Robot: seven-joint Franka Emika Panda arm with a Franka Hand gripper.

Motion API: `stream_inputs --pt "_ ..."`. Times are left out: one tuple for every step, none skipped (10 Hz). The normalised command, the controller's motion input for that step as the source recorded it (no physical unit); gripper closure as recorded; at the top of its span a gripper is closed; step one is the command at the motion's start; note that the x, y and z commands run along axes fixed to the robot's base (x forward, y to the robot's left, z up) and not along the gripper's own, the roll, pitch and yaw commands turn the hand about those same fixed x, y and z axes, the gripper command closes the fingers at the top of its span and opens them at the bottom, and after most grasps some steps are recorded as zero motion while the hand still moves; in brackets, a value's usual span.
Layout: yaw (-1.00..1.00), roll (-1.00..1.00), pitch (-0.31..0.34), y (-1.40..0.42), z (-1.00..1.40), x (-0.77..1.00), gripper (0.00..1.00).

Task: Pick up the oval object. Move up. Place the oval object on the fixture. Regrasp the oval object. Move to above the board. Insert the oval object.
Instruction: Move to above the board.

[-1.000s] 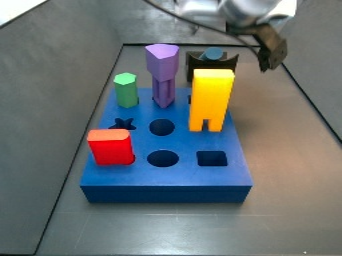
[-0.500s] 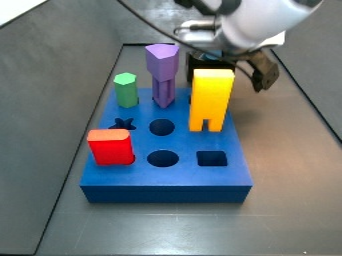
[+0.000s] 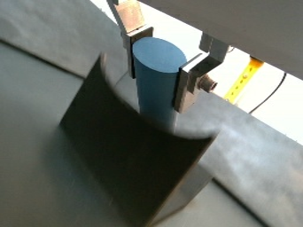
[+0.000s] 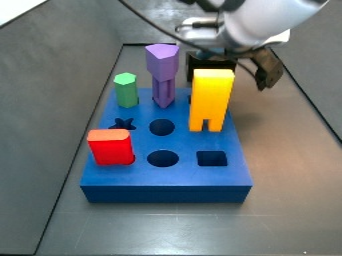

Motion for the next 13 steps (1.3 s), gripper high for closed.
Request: stream_inputs --pt "0.08 -0.01 -0.051 -0.17 1.0 -0.06 1.0" --pt "0.06 -0.02 -0.058 -0.17 1.0 -0.06 1.0" --pt "0.02 -0.03 -0.059 -0.16 1.0 -0.06 1.0" --pt "0.0 -0.04 -0.051 -0.15 1.0 -0.06 1.0" --pt "-0.02 -0.04 -0.026 -0.14 1.0 -0.06 1.0" --pt "-0.03 -0.04 -0.011 -0.14 1.0 -0.06 1.0" --pt "-0.04 -0.04 0.022 -0.13 1.0 -0.06 1.0" --pt "-0.04 -0.05 0.041 -0.13 1.0 -0.06 1.0" --pt "-0.03 -0.05 0.059 -0.12 1.0 -0.06 1.0" --pt "-0.02 -0.05 0.069 -0.11 1.0 -0.06 1.0" --pt "0.01 -0.05 0.083 -0.1 1.0 -0.06 1.0" --pt "0.02 -0.05 0.088 -0.09 1.0 -0.06 1.0" --pt "0.03 -0.05 0.093 -0.08 1.0 -0.06 1.0"
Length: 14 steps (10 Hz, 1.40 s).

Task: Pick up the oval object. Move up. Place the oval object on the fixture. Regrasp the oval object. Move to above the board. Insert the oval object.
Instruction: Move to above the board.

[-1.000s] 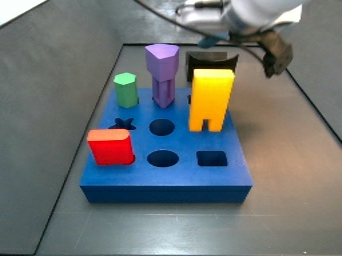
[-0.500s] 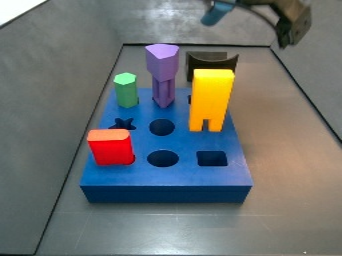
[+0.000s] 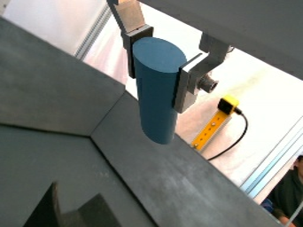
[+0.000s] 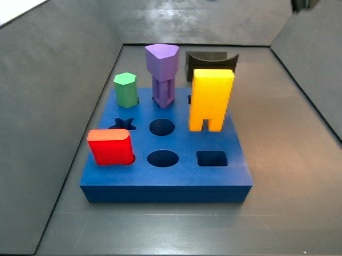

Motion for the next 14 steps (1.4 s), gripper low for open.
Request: stream_inputs --pt "0.04 -0.05 0.094 -0.08 1.0 -0.05 1.0" --pt "0.06 -0.04 0.101 -0.07 0.95 -0.03 1.0" --pt "0.06 -0.04 0.106 -0.05 0.83 -0.02 1.0" --pt "0.07 -0.04 0.114 -0.04 0.59 0.0 1.0" --pt "0.08 -0.04 0.117 -0.03 0.42 0.01 1.0" --pt "0.08 -0.04 0.119 -0.03 0.25 0.01 1.0" --pt "-0.14 -1.0 -0.042 -1.0 0.1 -0.6 1.0" --pt "-0.14 -1.0 -0.053 -1.0 0.1 -0.6 1.0" --pt "-0.14 -1.0 -0.062 -1.0 0.11 -0.65 1.0" --pt "-0.15 -1.0 -0.065 -1.0 0.08 -0.67 1.0" --pt "-0.15 -1.0 -0.062 -1.0 0.09 -0.68 1.0" --pt "-0.16 -1.0 -0.056 -1.0 0.1 -0.71 1.0" --pt "-0.16 -1.0 -0.047 -0.92 0.08 -0.67 1.0" --pt "-0.16 -1.0 -0.041 -0.53 0.05 -0.43 1.0"
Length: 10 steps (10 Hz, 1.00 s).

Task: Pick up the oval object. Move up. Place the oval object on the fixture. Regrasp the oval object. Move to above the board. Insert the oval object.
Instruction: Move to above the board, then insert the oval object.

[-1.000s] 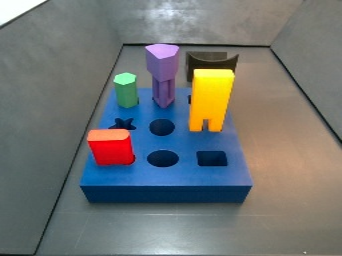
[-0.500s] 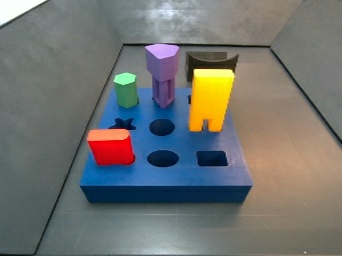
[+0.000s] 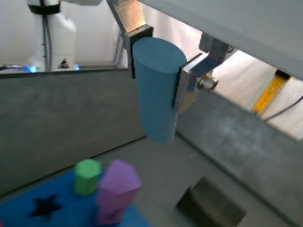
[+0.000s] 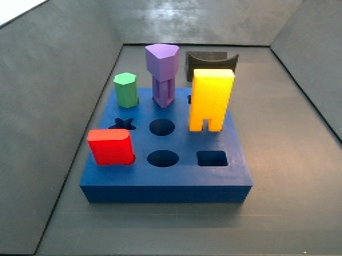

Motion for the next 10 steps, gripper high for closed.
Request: stream_inputs --pt "-0.16 -1.0 -0.033 -0.28 0.02 -0.27 1.0" --pt "-0.15 -1.0 -0.022 -0.11 0.01 -0.15 1.0" --pt "-0.15 -1.0 -0.024 -0.07 0.01 -0.12 1.0" --pt "-0.14 -0.96 -0.026 -0.02 0.0 -0.09 1.0" --pt "-0.1 -0.74 -0.024 0.0 0.0 -0.06 1.0" --pt "-0.05 -0.46 -0.022 0.01 0.0 -0.05 1.0" --pt "-0.04 -0.35 -0.025 0.01 0.0 -0.04 1.0" --pt "-0.02 -0.21 -0.022 0.01 0.0 -0.03 1.0" --pt "0.02 0.0 0.0 -0.01 0.0 0.0 1.0" --pt "0.29 -0.06 -0.12 -0.32 -0.54 -0.07 1.0"
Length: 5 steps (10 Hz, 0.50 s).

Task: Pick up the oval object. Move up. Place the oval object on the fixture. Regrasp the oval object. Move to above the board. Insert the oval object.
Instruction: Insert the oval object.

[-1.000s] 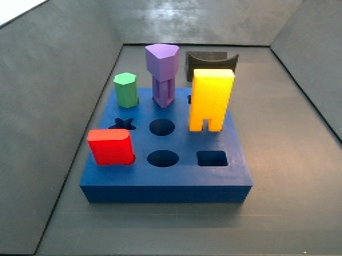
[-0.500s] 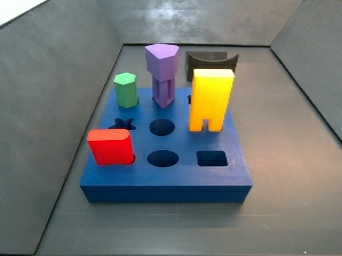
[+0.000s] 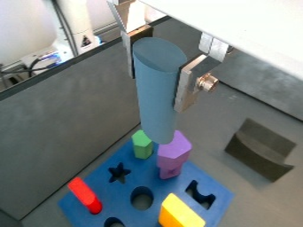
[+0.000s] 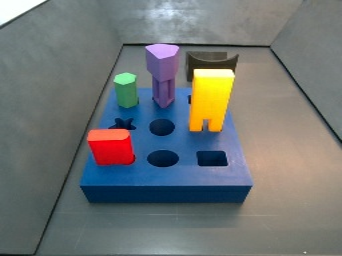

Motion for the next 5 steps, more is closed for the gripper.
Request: stream_inputs --pt "0.27 0.03 0.0 -0.71 -1.0 -0.08 1.0" --pt "0.24 0.06 0.0 -0.77 -1.0 -0.04 1.0" --pt "0.26 0.02 -0.017 -0.73 -1.0 0.0 1.0" --pt "0.25 0.0 -0.074 -0.51 -1.0 0.0 1.0" --pt "0.19 0.0 0.0 -0.45 -1.0 0.0 1.0"
